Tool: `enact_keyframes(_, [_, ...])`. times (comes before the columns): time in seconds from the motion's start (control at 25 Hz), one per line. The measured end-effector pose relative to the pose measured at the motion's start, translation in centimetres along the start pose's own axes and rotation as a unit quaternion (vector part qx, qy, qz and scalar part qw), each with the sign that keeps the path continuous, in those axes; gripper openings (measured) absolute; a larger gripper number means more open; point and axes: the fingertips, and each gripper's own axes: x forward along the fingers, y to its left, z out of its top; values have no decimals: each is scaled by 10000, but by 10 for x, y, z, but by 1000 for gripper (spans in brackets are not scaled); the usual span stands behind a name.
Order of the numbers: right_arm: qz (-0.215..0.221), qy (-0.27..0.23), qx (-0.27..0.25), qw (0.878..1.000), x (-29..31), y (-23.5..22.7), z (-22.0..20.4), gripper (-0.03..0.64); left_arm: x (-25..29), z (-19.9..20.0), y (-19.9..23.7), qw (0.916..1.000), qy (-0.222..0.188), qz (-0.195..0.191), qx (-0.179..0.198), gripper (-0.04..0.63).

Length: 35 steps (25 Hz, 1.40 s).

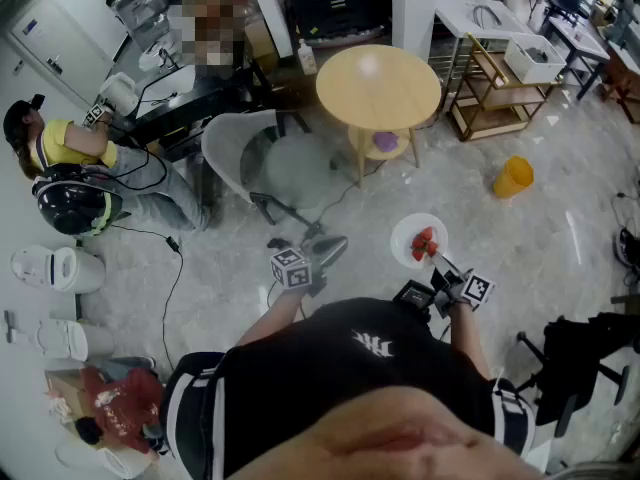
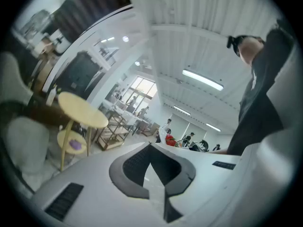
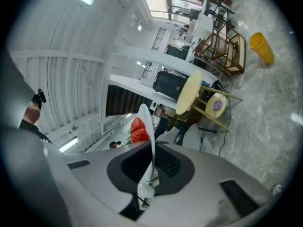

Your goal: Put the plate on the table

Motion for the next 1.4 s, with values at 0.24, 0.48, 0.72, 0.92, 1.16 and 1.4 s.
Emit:
enact_keyframes(0.24, [366, 132, -345, 9986, 87, 46, 11, 8, 18, 74, -15, 9923, -277, -22, 1209, 2])
enact_keyframes(0.48, [-185, 226, -772, 9966, 86, 28, 43, 8, 14, 87, -5, 9879, -430, 538, 1389, 2])
enact_keyframes(0.72, [-578, 20, -506, 9970, 64, 7, 61, 8, 15, 81, 13, 9842, -304, 1026, 1412, 2])
enact_keyframes(0.92, [26, -44, -252, 9997, 66, 23, 55, 8, 17, 77, 17, 9858, -158, 1008, 1330, 2])
enact_keyframes(1.16, [-102, -43, -223, 9997, 60, 18, 55, 8, 22, 69, 14, 9871, -15, 892, 1329, 2])
enact_keyframes(1.4, [-375, 1, -390, 9985, 55, 14, 58, 8, 24, 68, 12, 9880, 24, 867, 1279, 2])
